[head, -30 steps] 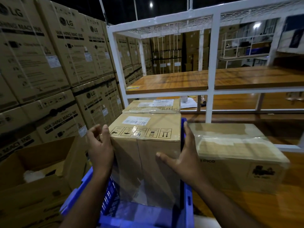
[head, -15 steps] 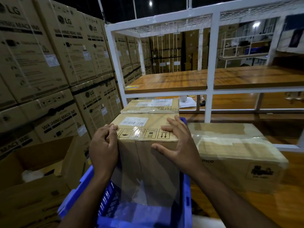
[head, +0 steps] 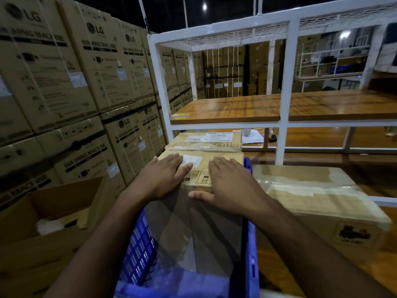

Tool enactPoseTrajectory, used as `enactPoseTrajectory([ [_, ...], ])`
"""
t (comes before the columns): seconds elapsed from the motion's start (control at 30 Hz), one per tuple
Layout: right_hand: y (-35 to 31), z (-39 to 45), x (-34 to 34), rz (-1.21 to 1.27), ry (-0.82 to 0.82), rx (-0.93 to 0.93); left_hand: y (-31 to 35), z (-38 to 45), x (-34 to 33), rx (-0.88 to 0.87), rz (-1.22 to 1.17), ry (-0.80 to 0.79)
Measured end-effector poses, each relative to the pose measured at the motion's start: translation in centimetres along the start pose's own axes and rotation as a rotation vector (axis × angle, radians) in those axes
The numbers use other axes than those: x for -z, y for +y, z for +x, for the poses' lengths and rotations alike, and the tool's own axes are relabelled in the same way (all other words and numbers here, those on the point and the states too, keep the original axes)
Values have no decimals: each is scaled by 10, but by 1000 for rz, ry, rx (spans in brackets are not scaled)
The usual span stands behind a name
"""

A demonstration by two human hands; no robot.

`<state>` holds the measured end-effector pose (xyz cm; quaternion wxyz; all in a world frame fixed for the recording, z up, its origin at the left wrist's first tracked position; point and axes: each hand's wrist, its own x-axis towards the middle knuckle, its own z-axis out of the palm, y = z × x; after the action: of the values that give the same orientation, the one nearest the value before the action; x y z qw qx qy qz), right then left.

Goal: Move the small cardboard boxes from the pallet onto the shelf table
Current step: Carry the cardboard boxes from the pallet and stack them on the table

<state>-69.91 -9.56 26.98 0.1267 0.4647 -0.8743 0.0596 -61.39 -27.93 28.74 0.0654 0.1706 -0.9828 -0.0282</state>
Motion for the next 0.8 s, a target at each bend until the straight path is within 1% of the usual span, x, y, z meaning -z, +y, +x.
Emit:
enactPoseTrajectory([
  [0.1,-1,-3,-3,-10,-6,21,-2,-5,-7,-5,33,27],
  [0.27,-4,0,-2,-5,0,19,-4,-6,-10,3,21,61],
  [0.33,-3,-1,-1,-6,4,22,-1,-8,-11,-6,4,146],
  [0.47,-5,-6,4,44,54,18,6,-21,-18,-11,-68,458],
  [0.53,-8,-10,7,81,94,36,8,-27,-22,-23,-115,553],
  [0.7,-16,-24,20,210,248,51,14,-35,-19,-86,-244,655],
  [0.8,-18,-29,19,284,339,52,17,-43,-18,-86,-275,689],
])
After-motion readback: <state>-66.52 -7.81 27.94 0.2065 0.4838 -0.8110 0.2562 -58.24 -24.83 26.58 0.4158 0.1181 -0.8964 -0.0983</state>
